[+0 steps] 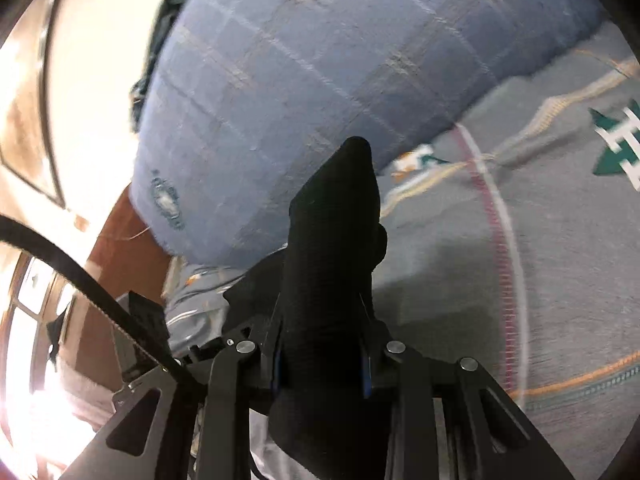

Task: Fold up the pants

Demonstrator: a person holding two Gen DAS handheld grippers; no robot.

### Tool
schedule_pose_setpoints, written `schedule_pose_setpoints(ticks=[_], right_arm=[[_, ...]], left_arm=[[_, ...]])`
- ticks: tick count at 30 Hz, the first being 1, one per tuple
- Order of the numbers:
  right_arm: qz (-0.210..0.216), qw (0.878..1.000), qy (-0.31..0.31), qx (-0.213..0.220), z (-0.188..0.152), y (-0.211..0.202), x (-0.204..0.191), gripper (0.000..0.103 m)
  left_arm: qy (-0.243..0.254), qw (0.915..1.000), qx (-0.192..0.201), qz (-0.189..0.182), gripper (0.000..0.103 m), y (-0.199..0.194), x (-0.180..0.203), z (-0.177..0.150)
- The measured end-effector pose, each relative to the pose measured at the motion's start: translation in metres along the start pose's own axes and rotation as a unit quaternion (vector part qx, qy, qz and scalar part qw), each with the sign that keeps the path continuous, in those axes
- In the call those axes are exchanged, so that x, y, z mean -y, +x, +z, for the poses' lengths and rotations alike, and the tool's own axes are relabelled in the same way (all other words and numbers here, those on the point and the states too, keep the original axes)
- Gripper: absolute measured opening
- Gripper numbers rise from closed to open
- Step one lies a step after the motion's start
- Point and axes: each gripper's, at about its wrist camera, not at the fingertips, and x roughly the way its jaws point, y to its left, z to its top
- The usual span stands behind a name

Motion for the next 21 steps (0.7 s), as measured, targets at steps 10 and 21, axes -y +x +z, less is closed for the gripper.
schedule_pose_setpoints(ticks=[10,21], right_arm=[[-0.081,0.996,0.007,0.025,-0.01,-0.024,0.039,0.064],[-0.211,0.956,-0.193,-0.061,-0.122,-0.036,0.007,0.064]], left_arm=[[-0.019,0.9998,-0.006,0.008,0.065,-0.025,-0.036,-0.028],[0.118,0.9694,0.008,0.215,0.069,-0.047,-0.048,-0.145]])
